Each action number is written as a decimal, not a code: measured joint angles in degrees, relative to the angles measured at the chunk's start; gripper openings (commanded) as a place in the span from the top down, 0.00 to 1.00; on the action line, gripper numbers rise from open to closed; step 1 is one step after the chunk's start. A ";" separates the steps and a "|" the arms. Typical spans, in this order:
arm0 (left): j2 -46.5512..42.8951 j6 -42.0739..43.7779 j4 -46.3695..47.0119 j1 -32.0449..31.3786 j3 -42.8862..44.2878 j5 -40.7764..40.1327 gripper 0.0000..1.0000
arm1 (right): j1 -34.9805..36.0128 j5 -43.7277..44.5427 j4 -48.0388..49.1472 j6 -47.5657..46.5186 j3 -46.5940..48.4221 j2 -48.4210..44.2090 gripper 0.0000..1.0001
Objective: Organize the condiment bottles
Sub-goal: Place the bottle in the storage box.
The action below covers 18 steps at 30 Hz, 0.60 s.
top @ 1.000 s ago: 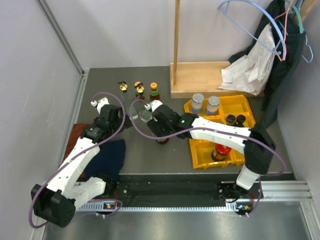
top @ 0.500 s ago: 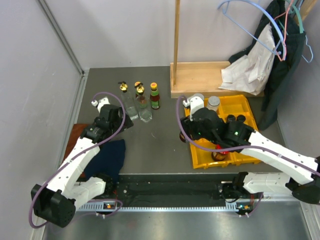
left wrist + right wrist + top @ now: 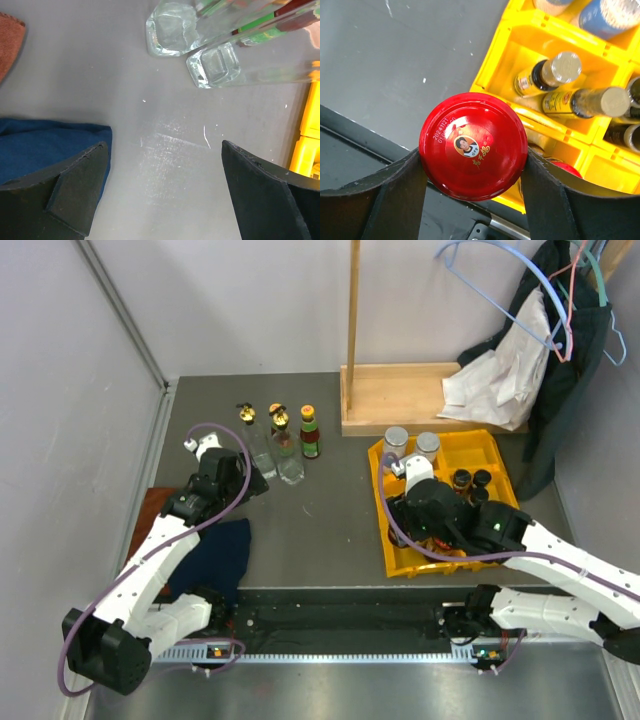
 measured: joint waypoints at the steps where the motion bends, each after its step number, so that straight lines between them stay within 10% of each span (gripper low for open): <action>1: 0.00 0.00 0.02 0.02 0.00 0.15 0.01 | 0.00 0.13 0.07 0.31 -0.63 -0.09 1.00; 18: 0.90 -0.02 0.50 0.00 0.00 0.81 0.01 | -2.27 1.14 4.00 4.20 -12.81 -0.59 1.00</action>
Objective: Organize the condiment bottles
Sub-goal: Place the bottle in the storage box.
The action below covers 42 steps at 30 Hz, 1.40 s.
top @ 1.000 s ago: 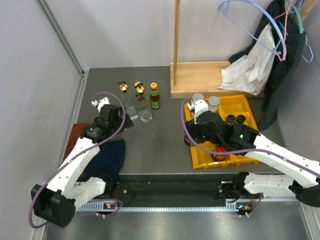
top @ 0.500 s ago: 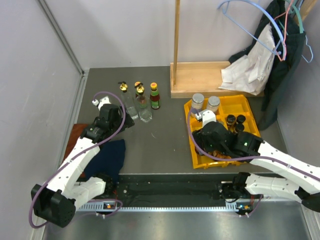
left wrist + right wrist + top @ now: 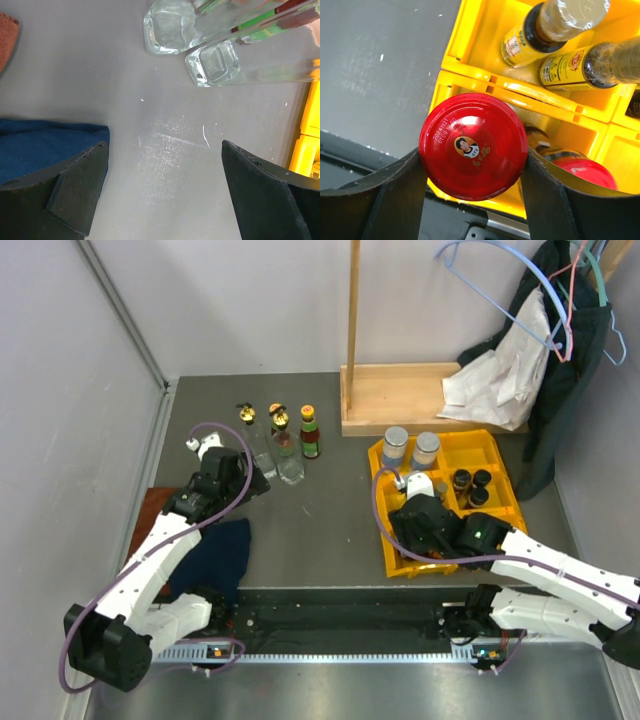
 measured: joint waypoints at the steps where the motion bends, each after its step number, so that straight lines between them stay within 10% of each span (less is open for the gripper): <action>1: 0.17 0.00 0.04 0.02 0.00 0.07 0.01 | -0.52 -0.02 0.63 0.11 -0.68 -0.22 1.00; 9: 0.85 -0.02 0.24 0.02 0.00 0.33 0.01 | -1.64 0.33 2.10 1.40 -1.64 -0.17 0.87; 22: 1.84 -0.22 0.66 0.02 0.00 0.96 0.01 | -1.64 2.08 1.68 3.54 -1.22 1.84 0.25; 42: 2.73 -0.22 3.93 0.02 0.00 1.42 0.01 | -2.01 4.22 -3.02 5.70 4.02 -4.48 0.01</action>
